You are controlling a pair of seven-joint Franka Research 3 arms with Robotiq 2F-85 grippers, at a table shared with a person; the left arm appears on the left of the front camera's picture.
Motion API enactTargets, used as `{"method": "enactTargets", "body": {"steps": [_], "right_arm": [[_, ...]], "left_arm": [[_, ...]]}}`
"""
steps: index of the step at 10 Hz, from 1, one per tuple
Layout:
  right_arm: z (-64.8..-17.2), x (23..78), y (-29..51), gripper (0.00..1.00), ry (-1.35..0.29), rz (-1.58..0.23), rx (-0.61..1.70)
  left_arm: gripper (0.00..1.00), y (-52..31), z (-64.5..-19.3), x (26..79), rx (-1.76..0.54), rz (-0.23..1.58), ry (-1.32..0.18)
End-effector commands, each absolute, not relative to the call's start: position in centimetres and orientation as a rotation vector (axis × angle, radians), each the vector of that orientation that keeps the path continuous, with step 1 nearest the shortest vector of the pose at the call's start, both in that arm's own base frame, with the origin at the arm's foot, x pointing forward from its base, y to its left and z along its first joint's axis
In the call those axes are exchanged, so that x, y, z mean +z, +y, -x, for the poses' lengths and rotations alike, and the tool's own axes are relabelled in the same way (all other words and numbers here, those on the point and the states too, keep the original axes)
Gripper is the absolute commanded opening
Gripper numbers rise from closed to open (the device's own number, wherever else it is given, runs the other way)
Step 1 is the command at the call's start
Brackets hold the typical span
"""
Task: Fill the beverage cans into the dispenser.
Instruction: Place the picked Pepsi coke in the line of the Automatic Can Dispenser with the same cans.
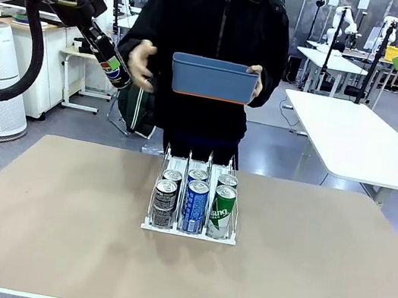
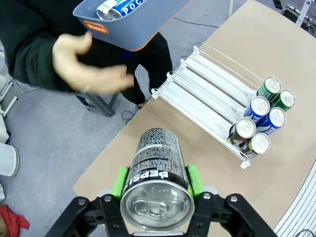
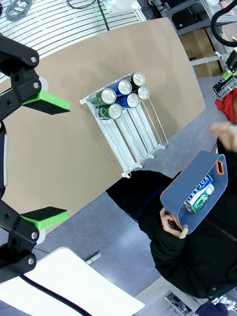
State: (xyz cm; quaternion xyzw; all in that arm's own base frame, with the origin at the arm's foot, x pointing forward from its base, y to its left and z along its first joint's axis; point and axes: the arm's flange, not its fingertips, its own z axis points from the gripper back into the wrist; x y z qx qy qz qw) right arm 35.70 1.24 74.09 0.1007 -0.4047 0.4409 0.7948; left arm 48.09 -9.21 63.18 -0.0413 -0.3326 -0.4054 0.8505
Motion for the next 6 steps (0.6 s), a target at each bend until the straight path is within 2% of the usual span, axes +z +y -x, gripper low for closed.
{"method": "enactTargets", "body": {"steps": [1, 6], "right_arm": [[-35.7, 74.05, 1.26, 1.0, -0.87, -0.217, 0.947], [-35.7, 74.05, 1.26, 1.0, -0.87, -0.217, 0.947]], "left_arm": [[0.43, -8.99, -48.02, 63.32, -0.852, 0.086, -0.707], [0.43, -8.99, -48.02, 63.32, -0.852, 0.086, -0.707]]}}
